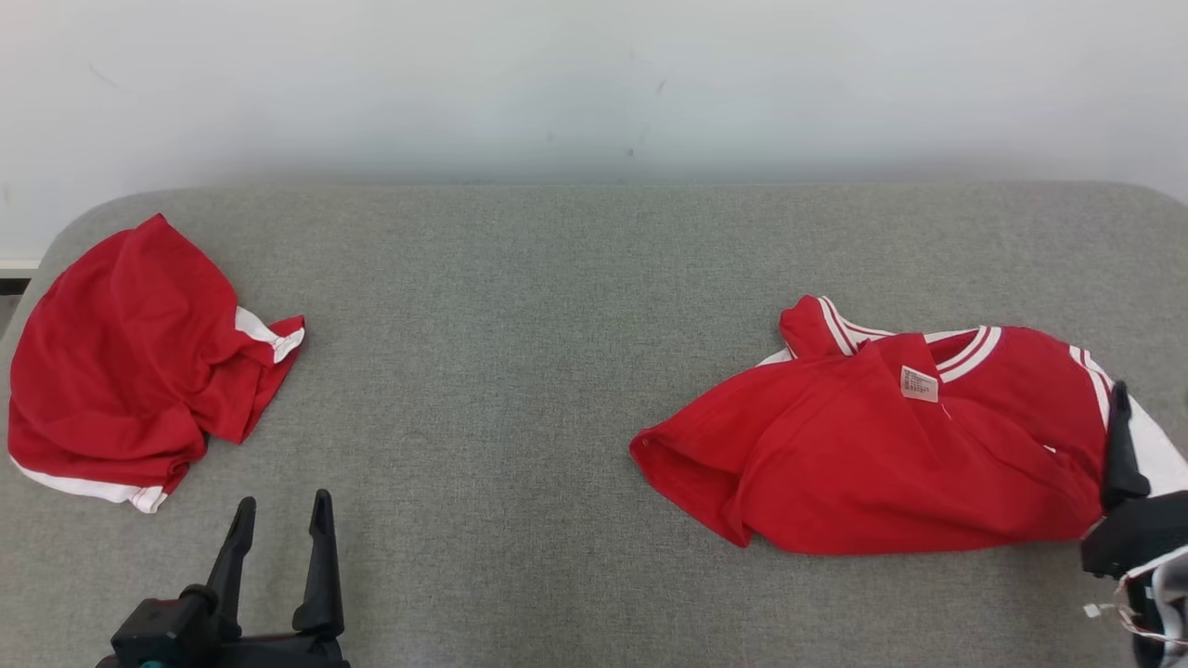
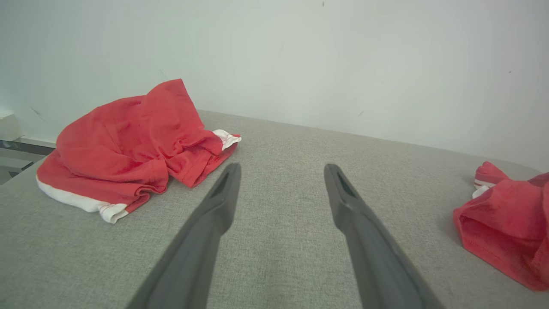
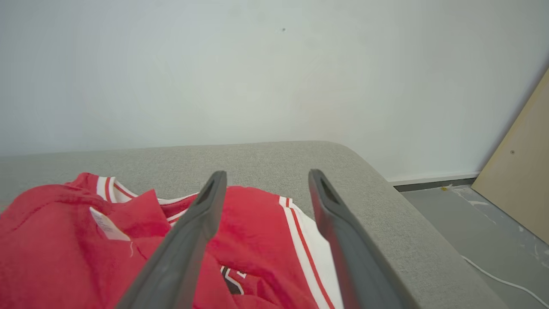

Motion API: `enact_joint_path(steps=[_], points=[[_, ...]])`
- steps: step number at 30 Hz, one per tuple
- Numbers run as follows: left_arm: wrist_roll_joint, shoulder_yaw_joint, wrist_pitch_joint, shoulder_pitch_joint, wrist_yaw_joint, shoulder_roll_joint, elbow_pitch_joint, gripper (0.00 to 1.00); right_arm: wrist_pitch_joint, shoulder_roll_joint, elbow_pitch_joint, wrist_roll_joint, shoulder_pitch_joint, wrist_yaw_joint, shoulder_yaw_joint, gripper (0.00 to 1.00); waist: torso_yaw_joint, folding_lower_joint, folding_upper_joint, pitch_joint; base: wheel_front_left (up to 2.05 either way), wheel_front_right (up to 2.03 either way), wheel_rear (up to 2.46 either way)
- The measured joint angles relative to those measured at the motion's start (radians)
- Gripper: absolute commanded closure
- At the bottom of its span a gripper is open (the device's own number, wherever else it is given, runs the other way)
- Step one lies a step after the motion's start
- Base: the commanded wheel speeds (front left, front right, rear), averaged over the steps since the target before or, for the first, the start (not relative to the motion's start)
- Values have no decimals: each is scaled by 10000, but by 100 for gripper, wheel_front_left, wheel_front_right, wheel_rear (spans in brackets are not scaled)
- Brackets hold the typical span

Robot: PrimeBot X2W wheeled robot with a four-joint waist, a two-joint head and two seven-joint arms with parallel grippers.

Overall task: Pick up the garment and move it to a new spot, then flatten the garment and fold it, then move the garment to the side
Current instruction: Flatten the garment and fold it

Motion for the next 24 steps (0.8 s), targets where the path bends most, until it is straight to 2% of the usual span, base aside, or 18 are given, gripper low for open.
enact_joint_path(steps=[14, 18, 24], points=[[86, 130, 0, -4, 105, -6, -128, 0, -67, 1935, -3716, -84, 1967, 0, 1206, 0, -104, 0, 0, 70, 0, 0, 0], [86, 226, 0, -4, 134, -8, -188, 0, -69, 2184, -4312, -19, 2521, 0, 1521, 0, -148, 0, 0, 100, 0, 0, 0], [144, 307, 0, -15, 136, -8, -207, 0, -69, 2286, -4504, -19, 2688, 0, 1670, 0, -296, 1, 0, 125, 0, 0, 0]])
